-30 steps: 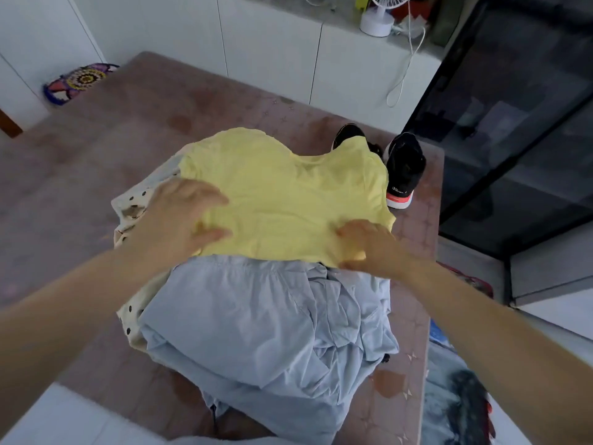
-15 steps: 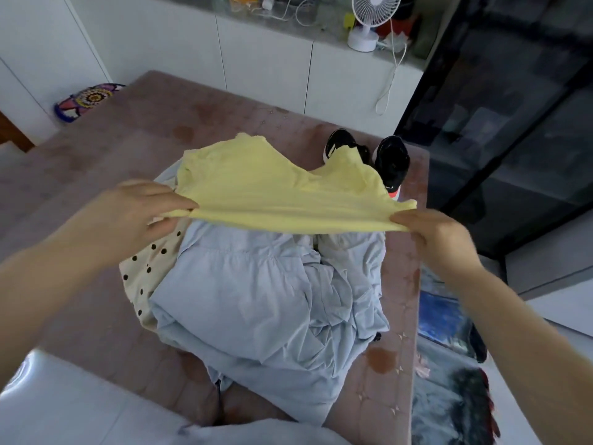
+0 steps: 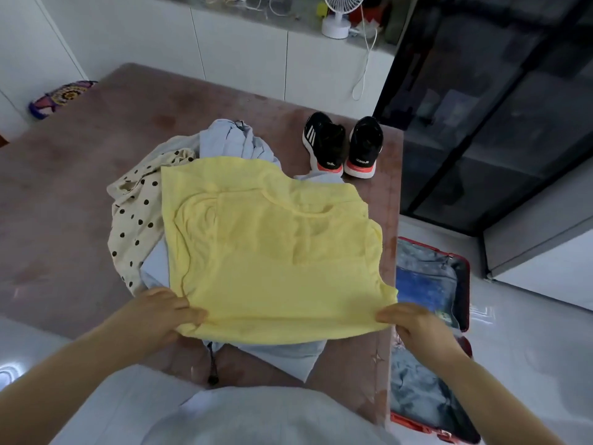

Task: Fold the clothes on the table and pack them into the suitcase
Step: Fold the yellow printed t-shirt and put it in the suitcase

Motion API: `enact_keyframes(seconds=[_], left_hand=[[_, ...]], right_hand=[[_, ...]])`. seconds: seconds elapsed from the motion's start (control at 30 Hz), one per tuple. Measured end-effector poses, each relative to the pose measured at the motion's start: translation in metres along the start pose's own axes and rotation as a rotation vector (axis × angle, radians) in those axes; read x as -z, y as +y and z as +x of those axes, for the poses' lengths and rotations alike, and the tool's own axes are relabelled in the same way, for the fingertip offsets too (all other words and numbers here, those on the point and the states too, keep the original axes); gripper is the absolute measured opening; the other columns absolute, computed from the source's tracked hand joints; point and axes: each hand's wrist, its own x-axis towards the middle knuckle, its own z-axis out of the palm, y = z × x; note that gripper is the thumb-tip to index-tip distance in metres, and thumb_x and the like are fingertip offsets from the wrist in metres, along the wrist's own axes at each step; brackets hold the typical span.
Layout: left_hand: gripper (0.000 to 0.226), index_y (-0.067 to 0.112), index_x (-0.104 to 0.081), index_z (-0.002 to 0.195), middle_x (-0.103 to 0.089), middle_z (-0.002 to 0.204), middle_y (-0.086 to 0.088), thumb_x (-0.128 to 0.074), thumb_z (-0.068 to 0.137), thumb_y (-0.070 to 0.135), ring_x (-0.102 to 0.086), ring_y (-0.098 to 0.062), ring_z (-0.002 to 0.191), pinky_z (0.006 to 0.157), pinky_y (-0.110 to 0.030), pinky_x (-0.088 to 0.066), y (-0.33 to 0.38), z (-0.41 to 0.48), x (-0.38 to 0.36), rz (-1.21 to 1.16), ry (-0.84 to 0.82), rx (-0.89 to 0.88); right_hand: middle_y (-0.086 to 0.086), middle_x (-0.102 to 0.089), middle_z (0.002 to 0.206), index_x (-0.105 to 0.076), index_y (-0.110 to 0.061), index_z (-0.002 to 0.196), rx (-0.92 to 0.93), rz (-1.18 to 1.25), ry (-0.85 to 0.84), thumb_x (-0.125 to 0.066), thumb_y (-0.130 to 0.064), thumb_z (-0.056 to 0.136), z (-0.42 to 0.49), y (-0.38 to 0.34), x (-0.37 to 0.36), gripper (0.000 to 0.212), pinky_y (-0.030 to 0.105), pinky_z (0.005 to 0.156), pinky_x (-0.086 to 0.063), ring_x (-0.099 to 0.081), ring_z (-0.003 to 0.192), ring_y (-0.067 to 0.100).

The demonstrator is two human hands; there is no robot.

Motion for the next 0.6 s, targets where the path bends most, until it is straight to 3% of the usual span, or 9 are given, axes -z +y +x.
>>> enact_keyframes(seconds=[0.07,0.13,0.2,0.23,0.3,0.33,0.4,0.5,0.6], left_hand=[[0.078,0.043,-0.055,0.101,-0.058,0.066,0.026,-0.082,0.029,0.051,-0.056,0.002,0.056,0.064,-0.012,-0.035,0.009,-0.001,0.006,-0.018,-0.049,0.028],[0.067,0.056,-0.047,0.11,-0.054,0.076,0.033,-0.05,0.049,0.084,-0.051,0.01,0.069,0.068,-0.007,-0.033,0.014,0.002,0.019,-0.1,-0.122,0.104],[0.071,0.061,-0.045,0.111,-0.051,0.085,0.034,-0.017,0.055,0.095,-0.045,0.013,0.078,0.073,-0.007,-0.029,0.008,0.015,0.028,-0.109,-0.051,0.118],[0.075,0.051,-0.054,0.111,-0.055,0.088,0.031,-0.017,0.061,0.092,-0.047,0.011,0.08,0.076,-0.007,-0.031,0.004,0.024,0.034,-0.15,0.005,0.156],[0.053,0.025,-0.068,0.107,-0.067,0.096,0.01,-0.045,0.081,0.065,-0.062,-0.013,0.088,0.081,-0.026,-0.043,-0.004,0.05,0.05,-0.155,0.233,0.239],[0.036,0.017,-0.068,0.108,-0.068,0.103,-0.001,-0.059,0.085,0.043,-0.062,-0.026,0.094,0.083,-0.038,-0.045,-0.009,0.064,0.059,-0.099,0.33,0.278],[0.034,0.011,-0.062,0.118,-0.061,0.119,-0.012,-0.064,0.086,0.022,-0.055,-0.036,0.106,0.089,-0.045,-0.041,-0.018,0.09,0.072,-0.067,0.395,0.436],[0.044,0.013,-0.049,0.129,-0.052,0.129,-0.013,-0.057,0.089,0.029,-0.049,-0.033,0.115,0.094,-0.044,-0.041,-0.031,0.116,0.075,-0.111,0.297,0.618],[0.037,0.013,-0.053,0.121,-0.057,0.119,-0.009,-0.059,0.088,0.029,-0.054,-0.028,0.108,0.091,-0.04,-0.044,-0.037,0.129,0.072,-0.19,0.305,0.672]], right_hand=[[-0.004,-0.074,0.085,-0.077,-0.017,0.081,-0.026,0.031,-0.005,-0.071,0.029,0.042,-0.008,0.004,-0.008,0.061,0.026,0.069,-0.057,-0.07,0.076,0.015],[-0.006,-0.073,0.095,-0.076,-0.018,0.088,-0.048,0.075,-0.078,-0.062,0.027,0.053,-0.01,0.001,-0.011,0.059,0.031,0.078,-0.056,-0.068,0.088,0.014],[-0.013,-0.063,0.108,-0.072,-0.019,0.099,-0.162,0.159,-0.159,-0.049,0.02,0.068,-0.005,-0.004,-0.007,0.055,0.012,0.095,-0.039,-0.056,0.105,0.007],[-0.015,-0.058,0.11,-0.069,-0.019,0.103,-0.227,0.199,-0.191,-0.044,0.017,0.072,0.002,-0.005,-0.003,0.053,0.006,0.095,-0.03,-0.049,0.109,0.005],[-0.015,-0.054,0.107,-0.067,-0.018,0.103,-0.291,0.24,-0.176,-0.044,0.013,0.077,0.024,-0.011,0.01,0.047,0.01,0.09,-0.03,-0.047,0.109,0.006],[-0.016,-0.053,0.104,-0.066,-0.018,0.104,-0.3,0.254,-0.142,-0.045,0.01,0.079,0.037,-0.013,0.017,0.043,0.013,0.089,-0.032,-0.049,0.107,0.008],[-0.014,-0.056,0.105,-0.064,-0.016,0.108,-0.311,0.253,-0.084,-0.047,0.005,0.084,0.067,-0.014,0.025,0.036,0.02,0.088,-0.036,-0.052,0.103,0.014],[0.001,-0.051,0.131,-0.056,-0.015,0.123,-0.382,0.194,-0.079,-0.05,-0.008,0.09,0.113,-0.008,0.026,0.034,0.03,0.094,-0.039,-0.051,0.11,0.021],[0.006,-0.044,0.14,-0.043,-0.017,0.135,-0.466,0.172,-0.13,-0.049,-0.019,0.093,0.15,0.001,0.023,0.042,0.038,0.099,-0.041,-0.047,0.121,0.029]])
